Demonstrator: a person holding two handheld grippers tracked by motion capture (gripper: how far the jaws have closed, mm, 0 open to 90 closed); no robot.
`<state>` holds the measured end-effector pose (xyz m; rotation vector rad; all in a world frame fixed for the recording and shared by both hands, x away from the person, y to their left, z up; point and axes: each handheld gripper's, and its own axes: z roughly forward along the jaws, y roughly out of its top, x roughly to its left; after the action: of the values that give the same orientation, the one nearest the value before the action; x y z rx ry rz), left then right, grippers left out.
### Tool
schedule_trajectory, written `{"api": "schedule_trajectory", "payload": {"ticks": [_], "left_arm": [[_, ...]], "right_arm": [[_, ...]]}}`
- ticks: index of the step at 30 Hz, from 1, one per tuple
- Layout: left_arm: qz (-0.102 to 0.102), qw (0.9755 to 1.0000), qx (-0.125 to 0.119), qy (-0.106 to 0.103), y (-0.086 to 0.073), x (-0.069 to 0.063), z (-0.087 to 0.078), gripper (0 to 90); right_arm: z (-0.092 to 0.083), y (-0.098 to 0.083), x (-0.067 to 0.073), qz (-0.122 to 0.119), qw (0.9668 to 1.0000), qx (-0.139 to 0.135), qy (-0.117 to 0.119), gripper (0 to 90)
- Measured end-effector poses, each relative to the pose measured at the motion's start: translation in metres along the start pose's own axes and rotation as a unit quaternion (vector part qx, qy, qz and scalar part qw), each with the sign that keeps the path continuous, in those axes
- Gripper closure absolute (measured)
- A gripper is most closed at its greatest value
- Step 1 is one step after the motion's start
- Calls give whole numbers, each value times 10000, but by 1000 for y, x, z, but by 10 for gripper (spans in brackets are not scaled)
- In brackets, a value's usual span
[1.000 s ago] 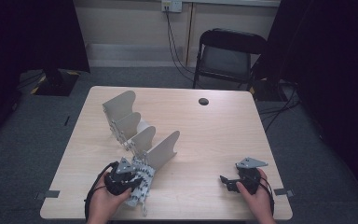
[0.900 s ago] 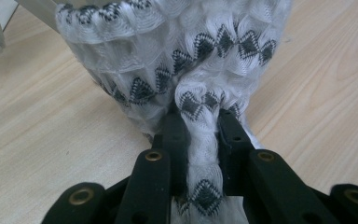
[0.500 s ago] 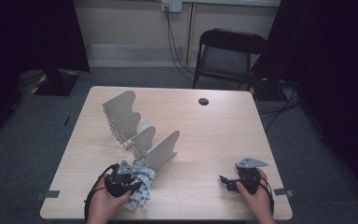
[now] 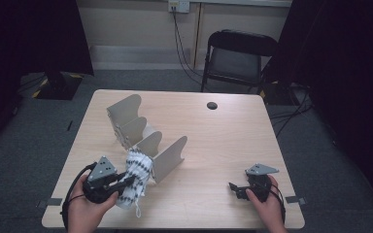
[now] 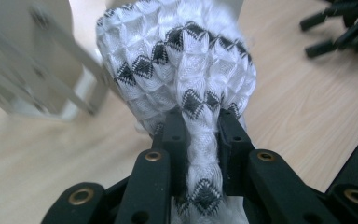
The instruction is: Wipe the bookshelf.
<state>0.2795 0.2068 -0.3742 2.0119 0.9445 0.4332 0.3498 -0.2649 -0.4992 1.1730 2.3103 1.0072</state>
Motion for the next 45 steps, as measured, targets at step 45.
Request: {"api": "schedule_trajectory", "payload": {"ticks": [45], "left_arm": [[-226,9947,1000,60,-40,-3,93,756]], "right_arm": [[0,0,0,1,10000,0,-6,130]]}}
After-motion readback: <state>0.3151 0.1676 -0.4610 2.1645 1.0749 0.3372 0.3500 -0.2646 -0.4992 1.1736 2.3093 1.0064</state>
